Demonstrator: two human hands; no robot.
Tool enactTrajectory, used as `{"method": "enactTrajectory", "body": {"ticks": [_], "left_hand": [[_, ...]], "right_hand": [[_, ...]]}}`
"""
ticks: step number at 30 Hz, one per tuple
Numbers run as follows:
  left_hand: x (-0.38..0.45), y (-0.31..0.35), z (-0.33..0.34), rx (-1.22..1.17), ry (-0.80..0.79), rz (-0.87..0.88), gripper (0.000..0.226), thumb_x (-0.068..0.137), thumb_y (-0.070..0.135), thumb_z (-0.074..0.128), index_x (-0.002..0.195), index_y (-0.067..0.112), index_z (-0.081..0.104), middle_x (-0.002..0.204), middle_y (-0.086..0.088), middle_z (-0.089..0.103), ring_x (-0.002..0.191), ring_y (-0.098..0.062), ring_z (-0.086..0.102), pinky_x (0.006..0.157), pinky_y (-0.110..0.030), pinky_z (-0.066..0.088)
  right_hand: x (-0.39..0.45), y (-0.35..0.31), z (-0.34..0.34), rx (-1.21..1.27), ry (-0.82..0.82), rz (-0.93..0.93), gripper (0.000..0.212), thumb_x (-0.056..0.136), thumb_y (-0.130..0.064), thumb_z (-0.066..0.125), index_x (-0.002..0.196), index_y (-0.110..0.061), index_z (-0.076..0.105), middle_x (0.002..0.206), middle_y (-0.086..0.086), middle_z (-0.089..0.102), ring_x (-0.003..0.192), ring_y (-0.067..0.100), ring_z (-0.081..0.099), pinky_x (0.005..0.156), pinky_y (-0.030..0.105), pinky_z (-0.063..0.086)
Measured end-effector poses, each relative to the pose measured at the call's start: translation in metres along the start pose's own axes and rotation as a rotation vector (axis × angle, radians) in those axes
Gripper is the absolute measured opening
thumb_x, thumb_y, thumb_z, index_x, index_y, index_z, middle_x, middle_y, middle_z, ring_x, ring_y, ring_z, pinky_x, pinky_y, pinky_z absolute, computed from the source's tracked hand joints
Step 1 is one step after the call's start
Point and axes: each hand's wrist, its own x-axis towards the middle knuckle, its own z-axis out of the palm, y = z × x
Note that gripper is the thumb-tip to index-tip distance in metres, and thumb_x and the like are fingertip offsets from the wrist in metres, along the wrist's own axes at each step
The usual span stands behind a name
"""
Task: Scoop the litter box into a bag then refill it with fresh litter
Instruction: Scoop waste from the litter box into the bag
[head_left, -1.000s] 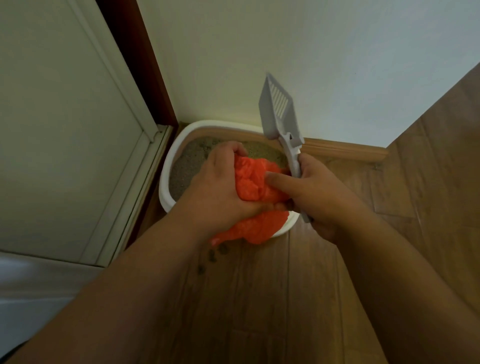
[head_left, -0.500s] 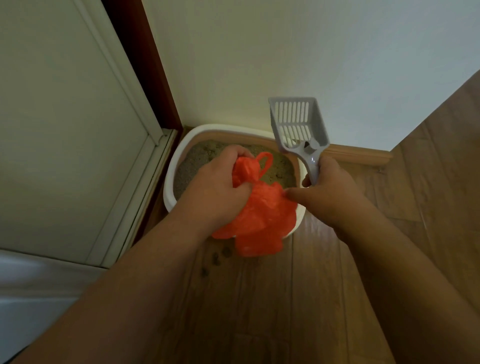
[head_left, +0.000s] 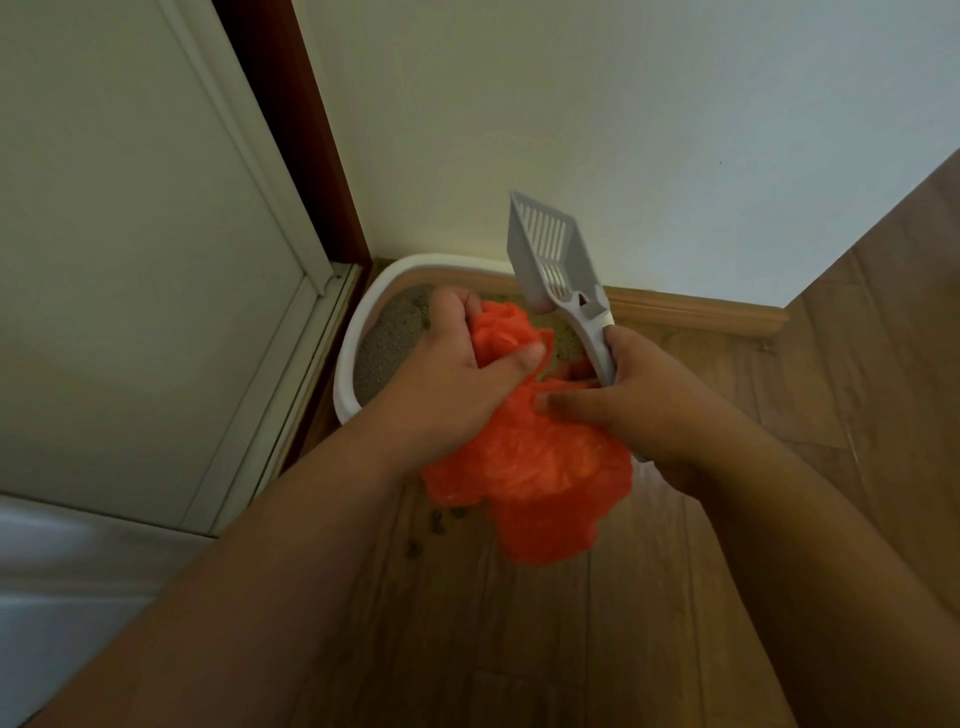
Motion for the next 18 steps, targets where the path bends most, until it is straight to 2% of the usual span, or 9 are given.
{"method": "enactTrajectory", "body": {"ticks": [3,5,7,9,11,13,15,16,18], "left_hand": [[0.0046,-0.0068,-0.0058,-0.004,-0.125,-0.023,0.067,0.082,0.042,0.081,0.131,0.036,0.036,0.13,0.016,0.049,0.115,-0.005,0.057,0.092,-0.04,0.057],[0.0059,-0.0098,-0.0093,0.032,-0.149,-0.056,0.079,0.08,0.04,0.083,0.142,0.039,0.035,0.132,0.016,0.052,0.115,-0.005,0.058,0.093,-0.037,0.057],[0.0071,-0.0113,-0.0109,0.121,-0.116,-0.052,0.073,0.082,0.038,0.083,0.143,0.036,0.044,0.124,0.017,0.059,0.108,-0.001,0.061,0.088,-0.03,0.056],[0.0067,-0.0119,-0.0115,0.213,-0.051,0.0,0.058,0.083,0.036,0.082,0.134,0.037,0.055,0.113,0.02,0.065,0.102,0.001,0.062,0.086,-0.026,0.055],[0.0045,-0.0115,-0.0108,0.261,-0.011,0.06,0.048,0.087,0.032,0.077,0.129,0.044,0.057,0.108,0.022,0.065,0.099,0.005,0.06,0.082,-0.021,0.052],[0.0022,-0.0096,-0.0088,0.255,-0.073,0.094,0.046,0.096,0.025,0.065,0.131,0.052,0.054,0.113,0.026,0.061,0.103,0.006,0.057,0.083,-0.019,0.049],[0.0004,-0.0079,-0.0061,0.214,-0.151,0.119,0.054,0.102,0.016,0.052,0.131,0.061,0.049,0.118,0.03,0.057,0.111,0.007,0.054,0.09,-0.021,0.049],[-0.0003,-0.0077,-0.0046,0.173,-0.166,0.138,0.06,0.103,0.011,0.049,0.13,0.064,0.047,0.122,0.03,0.057,0.117,0.007,0.053,0.097,-0.025,0.049],[-0.0003,-0.0082,-0.0021,0.08,-0.177,0.196,0.068,0.099,0.002,0.05,0.136,0.059,0.045,0.137,0.026,0.055,0.129,0.003,0.051,0.109,-0.034,0.045]], "right_hand": [[-0.002,-0.0013,-0.0034,-0.036,0.095,-0.007,0.042,0.079,-0.017,0.085,0.111,-0.023,0.058,0.101,0.003,0.07,0.088,0.025,0.073,0.073,0.047,0.064],[-0.0021,-0.001,-0.0052,-0.046,0.155,-0.017,0.042,0.08,-0.013,0.084,0.111,-0.021,0.056,0.1,0.004,0.068,0.087,0.025,0.071,0.072,0.046,0.064],[-0.0016,-0.0003,-0.0068,-0.087,0.177,-0.02,0.042,0.079,-0.013,0.084,0.108,-0.019,0.055,0.1,0.005,0.066,0.085,0.025,0.07,0.068,0.043,0.062],[-0.0021,-0.0007,-0.0078,-0.126,0.154,-0.012,0.043,0.078,-0.017,0.085,0.109,-0.019,0.055,0.1,0.006,0.067,0.085,0.025,0.07,0.067,0.041,0.062],[-0.0033,-0.0009,-0.0073,-0.059,0.104,-0.02,0.046,0.077,-0.029,0.087,0.113,-0.023,0.058,0.103,0.005,0.07,0.089,0.025,0.072,0.073,0.045,0.064],[-0.0057,-0.0031,-0.0053,0.032,0.048,-0.02,0.055,0.075,-0.049,0.085,0.119,-0.029,0.058,0.106,-0.001,0.072,0.095,0.022,0.074,0.078,0.045,0.063],[-0.0059,-0.0038,-0.0026,0.053,0.026,-0.034,0.064,0.07,-0.059,0.084,0.122,-0.031,0.059,0.109,-0.004,0.073,0.099,0.021,0.073,0.082,0.046,0.062],[-0.0055,-0.0036,-0.0011,0.037,0.033,-0.05,0.063,0.071,-0.058,0.083,0.122,-0.031,0.059,0.11,-0.005,0.073,0.101,0.021,0.072,0.084,0.046,0.062],[-0.0047,-0.0037,-0.0004,0.013,0.093,-0.079,0.054,0.079,-0.045,0.081,0.125,-0.03,0.058,0.112,-0.005,0.071,0.103,0.021,0.069,0.086,0.047,0.06]]}}
